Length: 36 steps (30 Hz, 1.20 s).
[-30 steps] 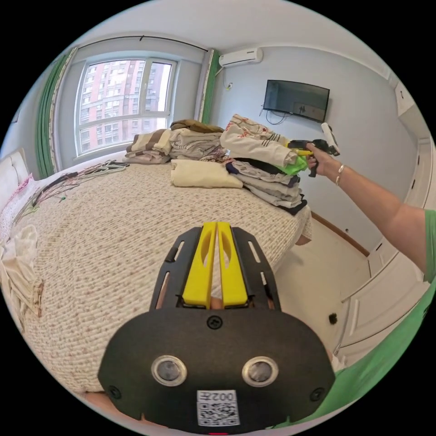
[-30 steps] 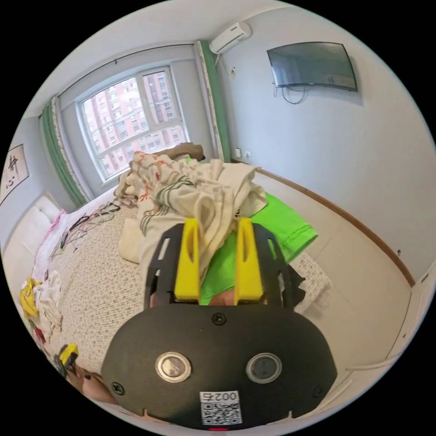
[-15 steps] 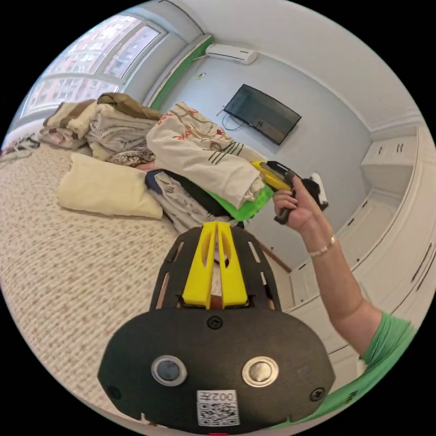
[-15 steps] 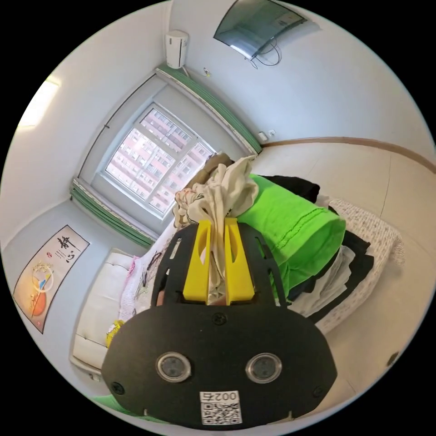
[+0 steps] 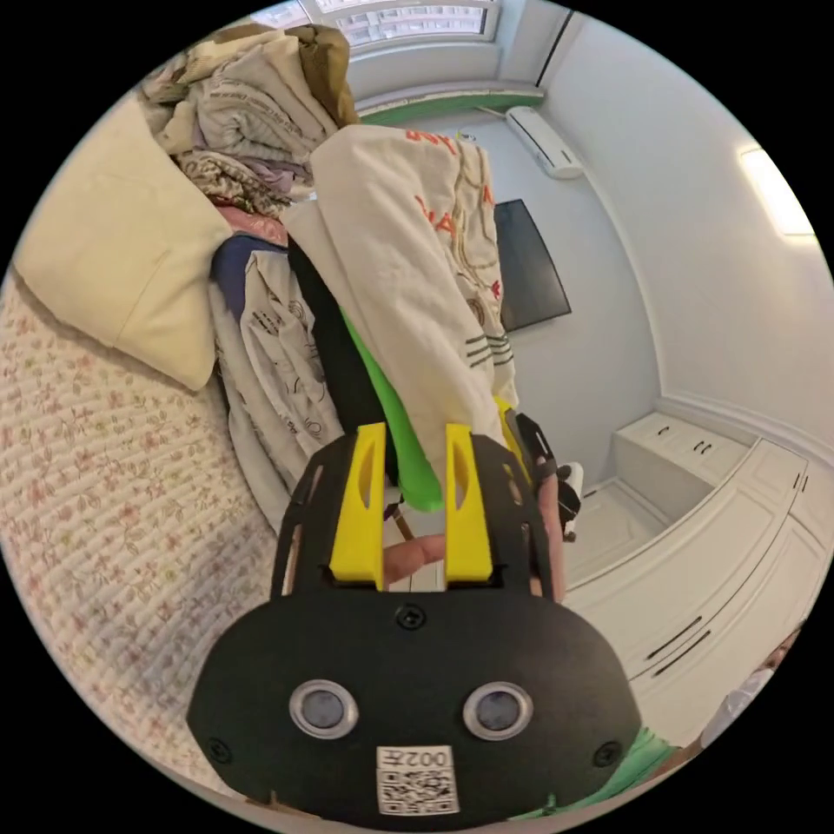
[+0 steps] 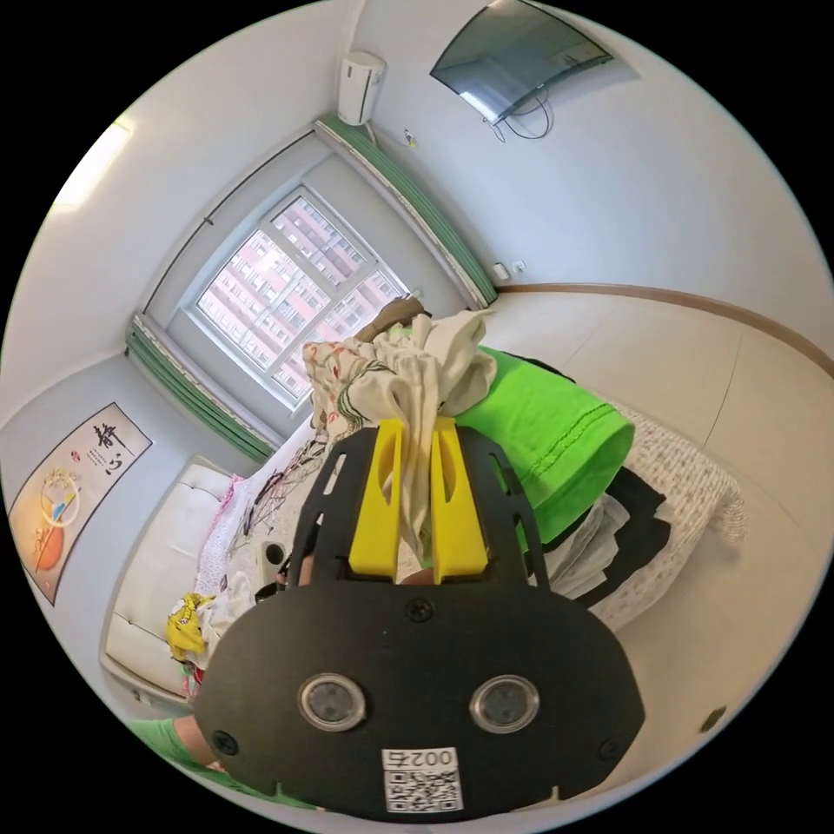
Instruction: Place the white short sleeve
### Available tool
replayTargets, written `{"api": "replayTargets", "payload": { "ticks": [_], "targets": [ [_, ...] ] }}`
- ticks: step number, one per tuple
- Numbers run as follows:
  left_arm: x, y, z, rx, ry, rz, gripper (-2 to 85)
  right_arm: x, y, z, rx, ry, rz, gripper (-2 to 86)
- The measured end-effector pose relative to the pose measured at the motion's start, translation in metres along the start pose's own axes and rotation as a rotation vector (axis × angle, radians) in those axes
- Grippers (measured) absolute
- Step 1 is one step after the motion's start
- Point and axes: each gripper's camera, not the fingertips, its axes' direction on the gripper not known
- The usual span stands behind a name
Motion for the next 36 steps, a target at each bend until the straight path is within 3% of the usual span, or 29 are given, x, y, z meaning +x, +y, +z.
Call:
{"api": "replayTargets", "payload": {
  "ticks": [6, 8, 13, 18, 19, 23, 29, 33, 36],
  "targets": [
    [0.008, -0.005, 0.002, -0.003, 0.128, 0.063, 16.3, -0.018, 0.01, -0.002, 0.004, -0.007, -0.087, 6.0],
    [0.016, -0.013, 0.015, -0.021, 0.079, 0.06, 16.0, -0.03, 0.014, -0.004, 0.006, -0.026, -0.11, 6.3],
    [0.044, -0.038, 0.034, -0.008, -0.05, 0.046, 4.6, -0.064, 0.023, -0.025, 0.024, 0.04, -0.203, 7.1],
    [0.079, -0.059, 0.021, 0.014, -0.082, 0.106, 3.0, -0.103, 0.062, -0.078, 0.251, 0.153, -0.294, 0.8],
    [0.087, -0.065, 0.019, 0.013, -0.073, 0.109, 2.8, -0.115, 0.068, -0.074, 0.248, 0.218, -0.342, 0.0],
    [0.117, -0.078, 0.009, -0.011, -0.136, 0.173, 2.2, -0.121, 0.054, -0.019, -0.056, 0.374, -0.304, -0.7],
    [0.133, -0.076, -0.013, -0.152, -0.286, 0.187, 1.9, -0.127, 0.045, -0.011, -0.074, 0.407, -0.296, -0.8],
    [0.104, -0.052, -0.02, -0.43, -0.458, 0.167, 1.9, -0.142, 0.048, -0.014, -0.065, 0.454, -0.301, -0.8],
    [0.043, -0.013, -0.006, -0.605, -0.515, 0.023, 2.5, -0.158, 0.053, -0.015, -0.059, 0.495, -0.323, -0.8]
  ]
}}
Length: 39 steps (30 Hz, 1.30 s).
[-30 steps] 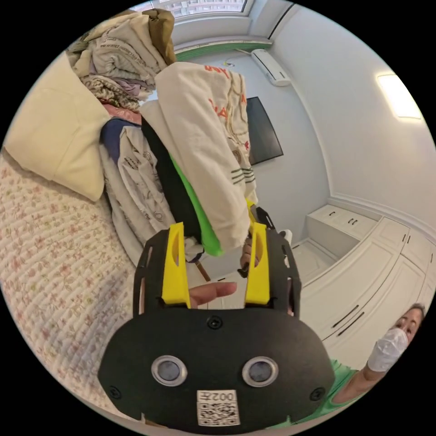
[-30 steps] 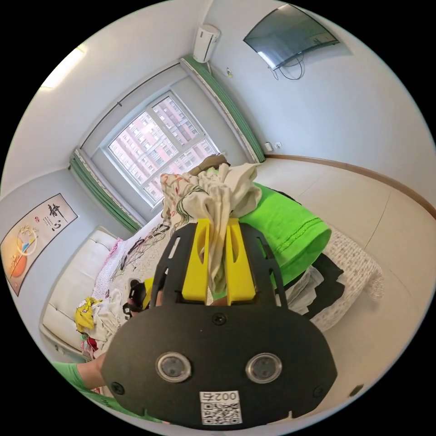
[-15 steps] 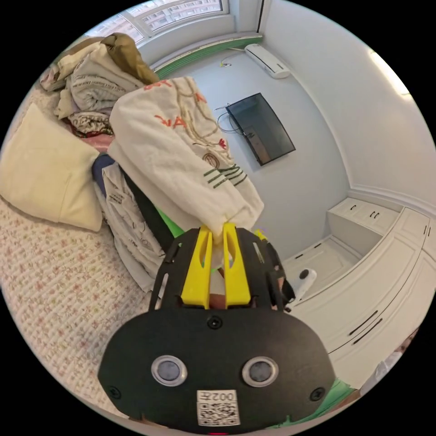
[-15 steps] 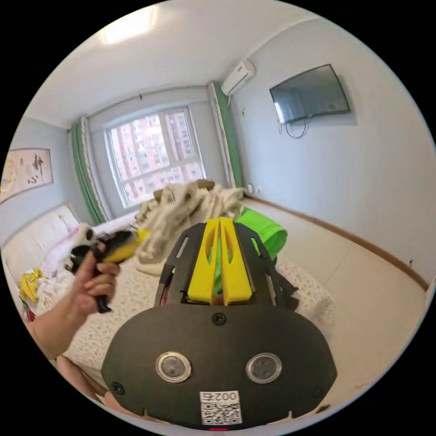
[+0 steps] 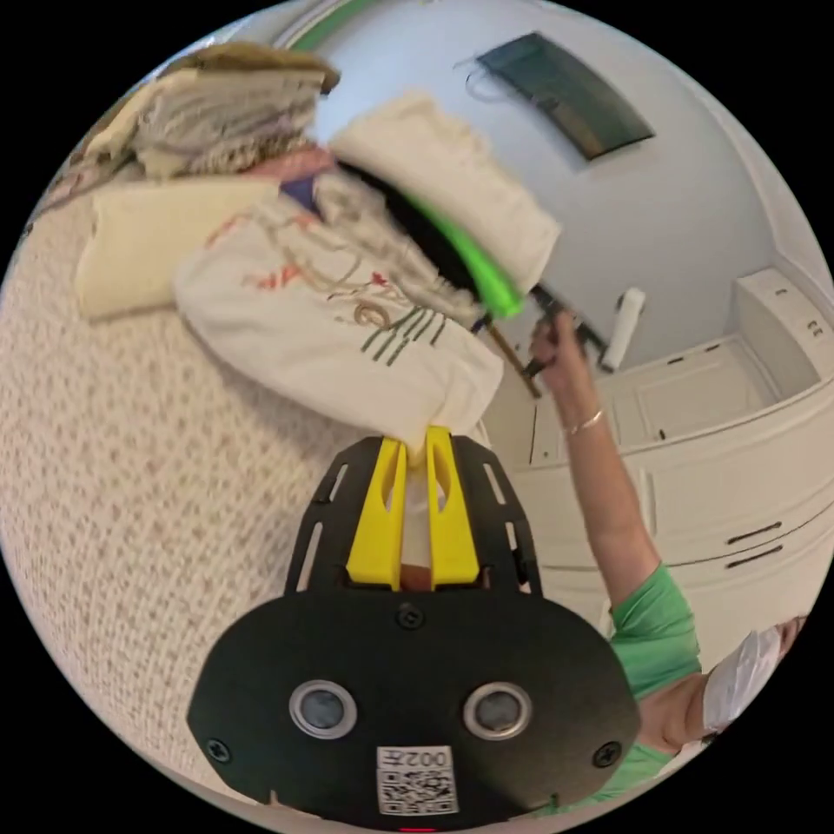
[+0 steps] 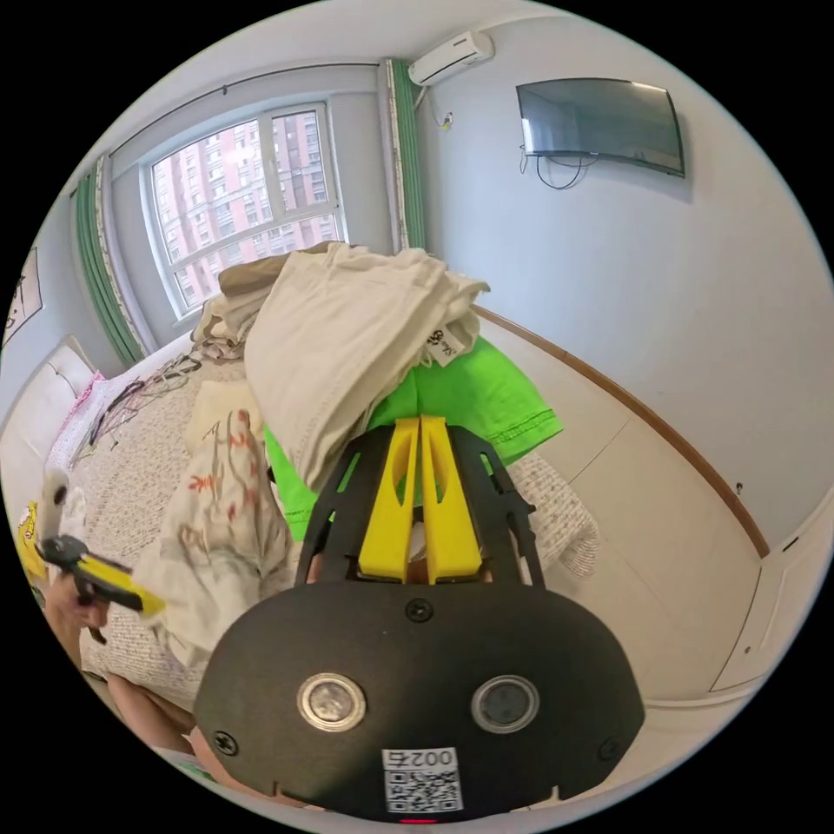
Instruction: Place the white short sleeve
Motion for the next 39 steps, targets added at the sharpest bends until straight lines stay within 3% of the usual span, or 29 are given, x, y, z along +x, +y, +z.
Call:
{"api": "replayTargets", "payload": {
  "ticks": [2, 7, 9, 13, 17, 20, 25, 28, 33, 37, 39],
  "targets": [
    [-0.029, 0.016, 0.03, 0.003, 0.011, -0.123, 2.8, -0.011, 0.0, -0.011, 0.013, 0.011, 0.0, -0.8],
    [-0.08, 0.06, 0.027, 0.262, 0.363, -0.24, 2.3, -0.03, 0.002, -0.058, 0.099, 0.115, 0.041, -0.4],
    [-0.086, 0.077, 0.019, 0.335, 0.355, -0.252, 2.2, -0.041, 0.013, -0.087, 0.195, 0.119, 0.07, 0.1],
    [-0.087, 0.114, -0.011, 0.525, 0.253, -0.261, 2.6, -0.108, 0.072, -0.131, 0.346, -0.137, -0.125, 5.2],
    [-0.084, 0.116, -0.035, 0.617, 0.136, -0.242, 3.8, -0.19, 0.12, -0.091, 0.092, -0.349, -0.346, 2.1],
    [-0.1, 0.102, -0.038, 0.646, 0.156, -0.27, 3.9, -0.232, 0.149, -0.056, -0.017, -0.283, -0.444, -0.4],
    [-0.152, 0.058, -0.022, 0.648, 0.152, -0.333, 3.5, -0.254, 0.185, -0.026, -0.01, -0.088, -0.63, -0.8],
    [-0.169, 0.04, -0.008, 0.64, 0.31, -0.365, 2.5, -0.235, 0.186, -0.042, 0.011, -0.101, -0.493, -0.7],
    [-0.163, 0.032, -0.007, 0.639, 0.244, -0.329, 1.8, -0.192, 0.216, -0.111, 0.174, -0.268, -0.187, 1.7],
    [-0.191, 0.06, -0.009, 0.654, 0.332, -0.294, 1.7, -0.177, 0.256, -0.126, 0.113, -0.424, 0.025, 16.3],
    [-0.2, 0.082, -0.007, 0.687, 0.345, -0.261, 1.6, -0.17, 0.267, -0.119, 0.087, -0.446, 0.095, 19.5]
  ]
}}
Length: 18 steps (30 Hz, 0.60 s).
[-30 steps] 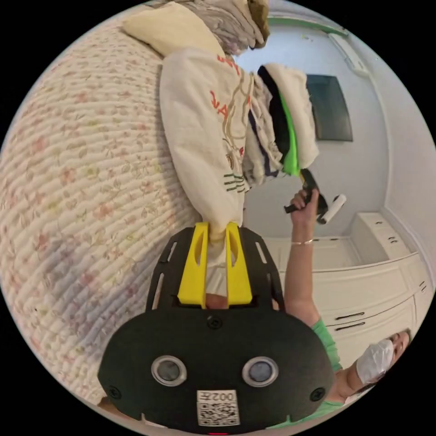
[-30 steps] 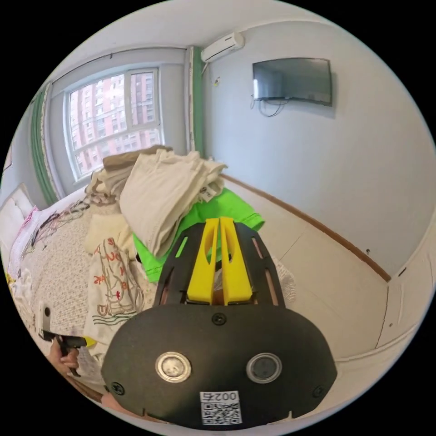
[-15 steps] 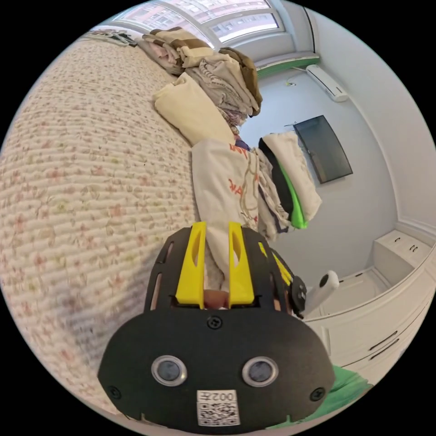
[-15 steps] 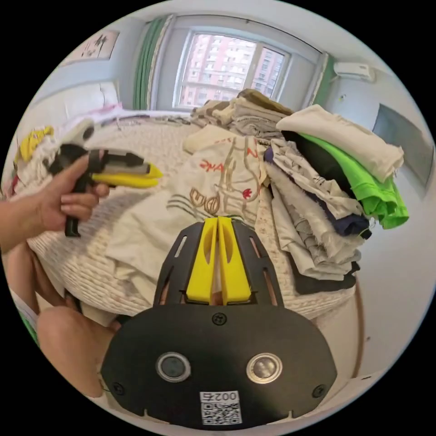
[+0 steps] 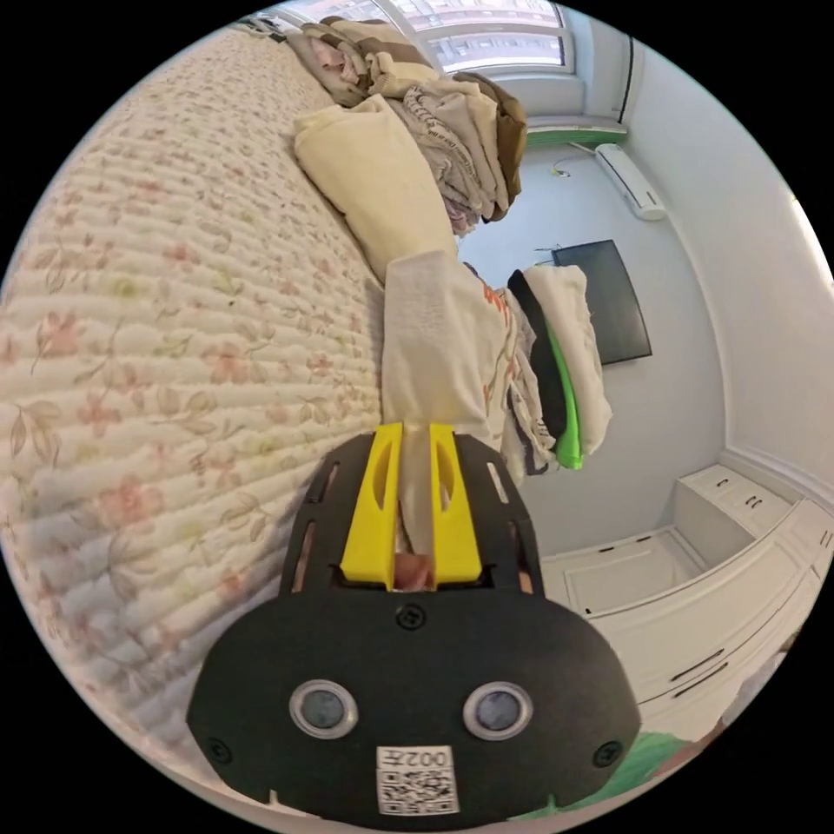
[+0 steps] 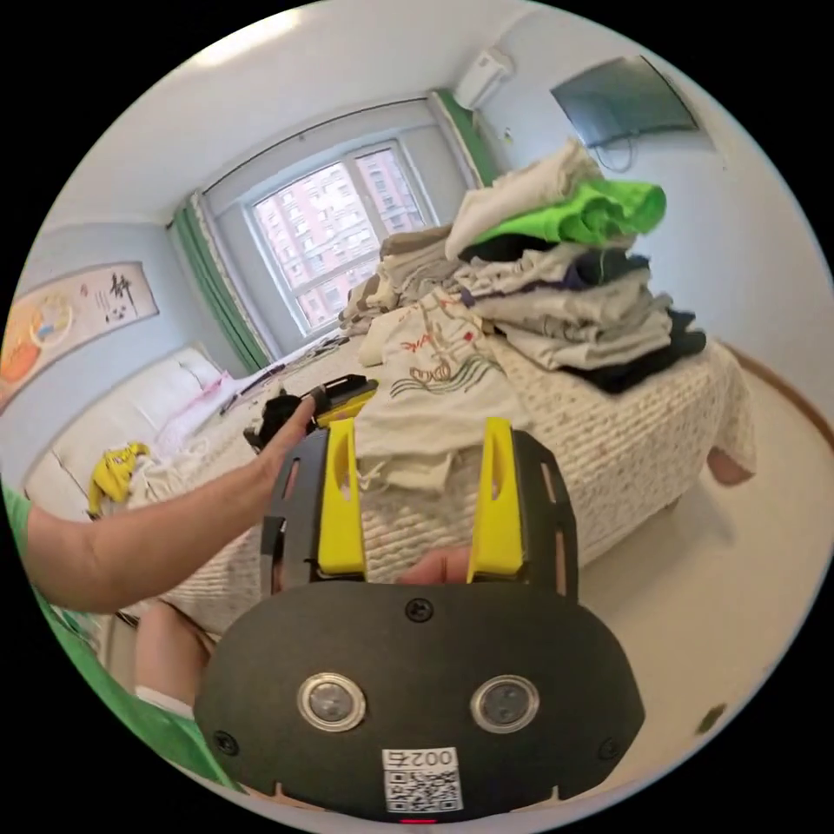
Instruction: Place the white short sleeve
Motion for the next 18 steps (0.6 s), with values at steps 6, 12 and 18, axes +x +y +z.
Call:
{"api": "replayTargets", "payload": {
  "ticks": [6, 12, 18],
  "targets": [
    [0.022, 0.046, -0.034, 0.118, -0.142, 0.244, 7.7, 0.028, 0.0, 0.016, -0.012, 0.023, 0.152, 19.1],
    [0.016, 0.067, -0.05, 0.128, -0.146, 0.308, 8.4, 0.008, -0.002, 0.043, -0.074, 0.025, 0.075, 13.5],
    [-0.01, 0.065, -0.061, 0.105, -0.141, 0.24, 6.4, 0.007, -0.045, 0.034, -0.146, 0.025, -0.043, 5.2]
  ]
}}
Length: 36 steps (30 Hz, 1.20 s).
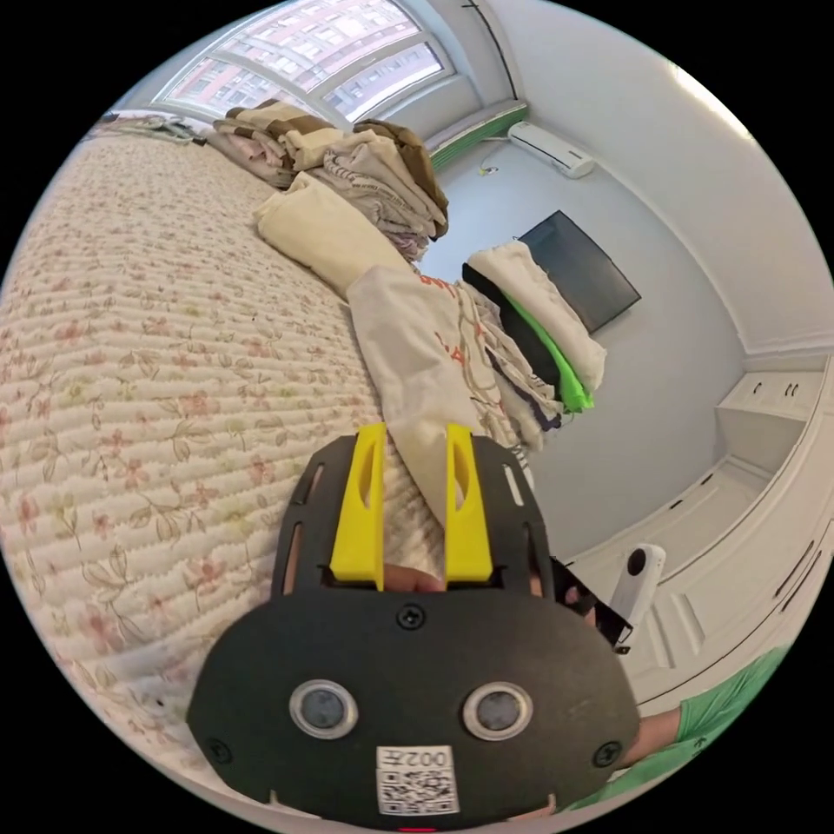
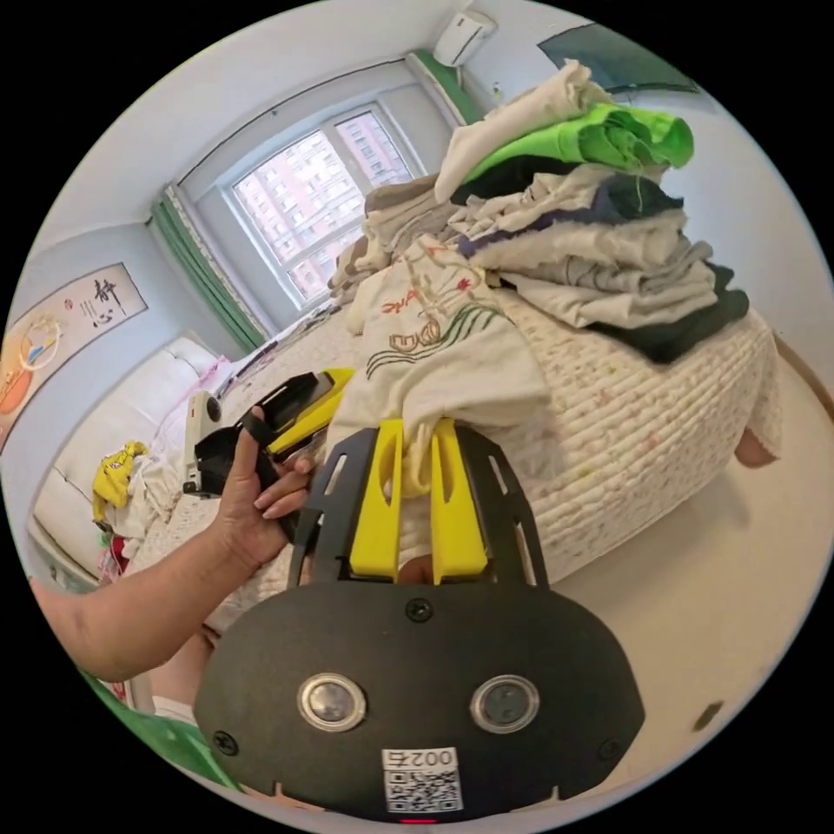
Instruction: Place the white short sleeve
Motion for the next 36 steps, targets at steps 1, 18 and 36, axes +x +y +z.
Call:
{"api": "replayTargets", "payload": {
  "ticks": [1, 18, 36],
  "targets": [
    [-0.004, 0.001, -0.003, 0.004, 0.007, -0.007, 6.1, 0.001, -0.014, -0.008, 0.001, 0.039, -0.035, 4.9],
    [-0.037, 0.018, -0.035, 0.004, 0.008, -0.016, 5.5, -0.038, -0.052, -0.127, 0.243, 0.266, -0.042, 5.3],
    [-0.046, 0.063, -0.068, 0.074, -0.045, 0.005, 5.8, -0.166, -0.187, 0.016, -0.12, 0.312, -0.223, 4.8]
  ]
}}
